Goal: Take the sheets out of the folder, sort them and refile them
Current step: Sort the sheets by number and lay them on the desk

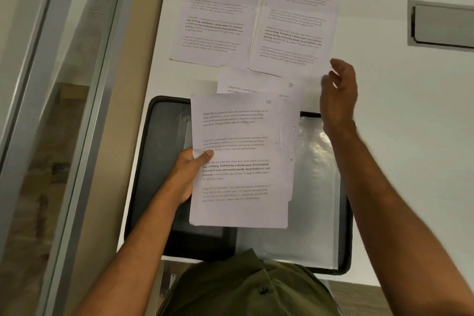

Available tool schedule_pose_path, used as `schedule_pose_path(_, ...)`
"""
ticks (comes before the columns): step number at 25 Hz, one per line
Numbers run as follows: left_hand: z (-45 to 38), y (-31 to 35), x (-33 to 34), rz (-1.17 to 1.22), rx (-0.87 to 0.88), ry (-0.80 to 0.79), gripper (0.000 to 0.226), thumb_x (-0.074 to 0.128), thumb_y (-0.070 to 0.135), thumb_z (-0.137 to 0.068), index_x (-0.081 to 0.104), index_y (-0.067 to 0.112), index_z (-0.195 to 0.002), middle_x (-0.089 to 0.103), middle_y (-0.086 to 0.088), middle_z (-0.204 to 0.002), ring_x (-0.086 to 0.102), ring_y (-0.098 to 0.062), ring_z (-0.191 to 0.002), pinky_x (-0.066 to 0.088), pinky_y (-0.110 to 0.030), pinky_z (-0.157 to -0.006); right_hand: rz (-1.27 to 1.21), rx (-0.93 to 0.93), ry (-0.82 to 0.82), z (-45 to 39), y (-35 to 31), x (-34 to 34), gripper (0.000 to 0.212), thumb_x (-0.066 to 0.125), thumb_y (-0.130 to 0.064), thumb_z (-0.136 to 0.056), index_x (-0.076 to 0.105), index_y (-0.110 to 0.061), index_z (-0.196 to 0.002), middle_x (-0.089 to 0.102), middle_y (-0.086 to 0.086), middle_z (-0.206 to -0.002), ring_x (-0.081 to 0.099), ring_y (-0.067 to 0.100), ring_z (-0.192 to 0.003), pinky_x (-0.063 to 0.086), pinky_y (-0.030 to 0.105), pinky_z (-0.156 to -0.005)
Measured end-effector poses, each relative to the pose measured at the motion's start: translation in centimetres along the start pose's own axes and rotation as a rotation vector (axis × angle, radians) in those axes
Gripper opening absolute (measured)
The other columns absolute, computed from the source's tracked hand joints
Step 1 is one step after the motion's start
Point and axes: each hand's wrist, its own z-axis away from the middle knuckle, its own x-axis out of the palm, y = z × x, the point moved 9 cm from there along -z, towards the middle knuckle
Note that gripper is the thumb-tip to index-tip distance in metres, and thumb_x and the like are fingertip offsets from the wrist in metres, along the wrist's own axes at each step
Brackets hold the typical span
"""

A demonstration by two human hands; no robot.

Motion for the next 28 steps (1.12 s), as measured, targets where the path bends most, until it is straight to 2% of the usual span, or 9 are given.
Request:
schedule_pose_path(3, 0.7, -0.3, 0.2, 0.061, 0.029, -0.007, 0.023, 0.059, 0.011, -0.102, 0.069, 0.008, -0.124, 0.075, -0.012, -0.120, 0.073, -0.029, -0.108, 0.063, -0.041, -0.085, -0.059, 0.021, 0.048, 5.6, 0.5, -3.1, 0.035, 0.053, -0.006, -0.100, 0.060, -0.017, -0.133, 0.062, -0.007, -0.135, 0.060, 0.000, -0.114, 0.045, 0.009, -0.091)
schedule_pose_path(6, 2.1, -0.9, 1.2, 0.116, 0.059, -0.032, 0.032, 0.059, 0.010, -0.102, 0.063, 0.002, -0.133, 0.072, -0.014, -0.126, 0.070, -0.031, -0.114, 0.061, -0.044, -0.090, -0.055, 0.064, -0.015, 10.3, 1.7, -4.7, 0.032, 0.059, -0.014, -0.101, 0.059, -0.022, -0.132, 0.062, -0.004, -0.134, 0.062, 0.001, -0.111, 0.049, 0.013, -0.087)
schedule_pose_path(10, 5.0, -1.9, 3.5, 0.143, 0.093, -0.046, 0.033, 0.059, 0.011, -0.102, 0.062, 0.004, -0.134, 0.070, -0.015, -0.130, 0.069, -0.032, -0.116, 0.060, -0.045, -0.093, -0.121, 0.316, -0.316, 14.9, 3.4, -5.7, 0.031, 0.058, -0.038, -0.105, 0.057, -0.030, -0.135, 0.067, -0.008, -0.128, 0.068, 0.010, -0.112, 0.058, 0.033, -0.092)
schedule_pose_path(13, 7.7, -3.2, 6.5, 0.151, 0.128, -0.065, 0.030, 0.059, 0.010, -0.102, 0.063, 0.009, -0.131, 0.070, -0.013, -0.130, 0.070, -0.030, -0.116, 0.060, -0.046, -0.093, -0.058, 0.265, -0.468, 17.3, 3.6, -8.6, 0.023, 0.058, -0.030, -0.106, 0.065, -0.025, -0.128, 0.073, -0.008, -0.118, 0.073, 0.007, -0.101, 0.059, 0.029, -0.087)
schedule_pose_path(16, 10.2, -4.9, 10.2, 0.166, 0.143, -0.077, 0.034, 0.059, 0.010, -0.102, 0.061, 0.009, -0.136, 0.069, -0.014, -0.131, 0.068, -0.033, -0.120, 0.057, -0.050, -0.098, -0.046, 0.223, -0.439, 18.1, 4.8, -13.2, 0.010, 0.061, -0.022, -0.105, 0.069, -0.020, -0.112, 0.076, -0.003, -0.111, 0.073, 0.009, -0.095, 0.060, 0.034, -0.088)
schedule_pose_path(19, 12.3, -6.8, 14.0, 0.184, 0.158, -0.081, 0.039, 0.060, 0.013, -0.100, 0.059, 0.009, -0.139, 0.070, -0.015, -0.130, 0.067, -0.035, -0.120, 0.057, -0.051, -0.097, -0.054, 0.257, -0.379, 18.1, 6.9, -17.4, 0.024, 0.065, -0.027, -0.100, 0.067, -0.003, -0.103, 0.074, 0.014, -0.102, 0.069, 0.020, -0.090, 0.060, 0.054, -0.093)
schedule_pose_path(21, 13.2, -8.2, 15.9, 0.198, 0.158, -0.096, 0.042, 0.061, 0.015, -0.100, 0.056, 0.009, -0.142, 0.068, -0.016, -0.133, 0.066, -0.036, -0.123, 0.056, -0.054, -0.098, -0.112, 0.297, -0.335, 18.0, 8.2, -19.8, 0.019, 0.066, -0.023, -0.100, 0.068, -0.005, -0.099, 0.075, 0.013, -0.099, 0.069, 0.023, -0.086, 0.059, 0.052, -0.090)
schedule_pose_path(25, 14.7, -11.0, 18.9, 0.181, 0.179, -0.108, 0.044, 0.061, 0.013, -0.101, 0.054, 0.011, -0.145, 0.066, -0.016, -0.136, 0.063, -0.036, -0.126, 0.052, -0.059, -0.103, -0.210, 0.312, -0.276, 17.4, 9.0, -23.2, 0.008, 0.071, -0.017, -0.098, 0.071, -0.010, -0.096, 0.076, -0.003, -0.086, 0.070, 0.010, -0.073, 0.058, 0.033, -0.072)
schedule_pose_path(28, 15.6, -12.9, 20.4, 0.164, 0.177, -0.055, 0.035, 0.058, 0.009, -0.102, 0.059, 0.013, -0.137, 0.070, -0.012, -0.130, 0.066, -0.033, -0.122, 0.055, -0.055, -0.100, -0.245, 0.315, -0.282, 16.3, 9.3, -24.4, 0.017, 0.078, -0.018, -0.092, 0.074, -0.004, -0.101, 0.080, 0.006, -0.096, 0.074, 0.019, -0.082, 0.063, 0.041, -0.079)
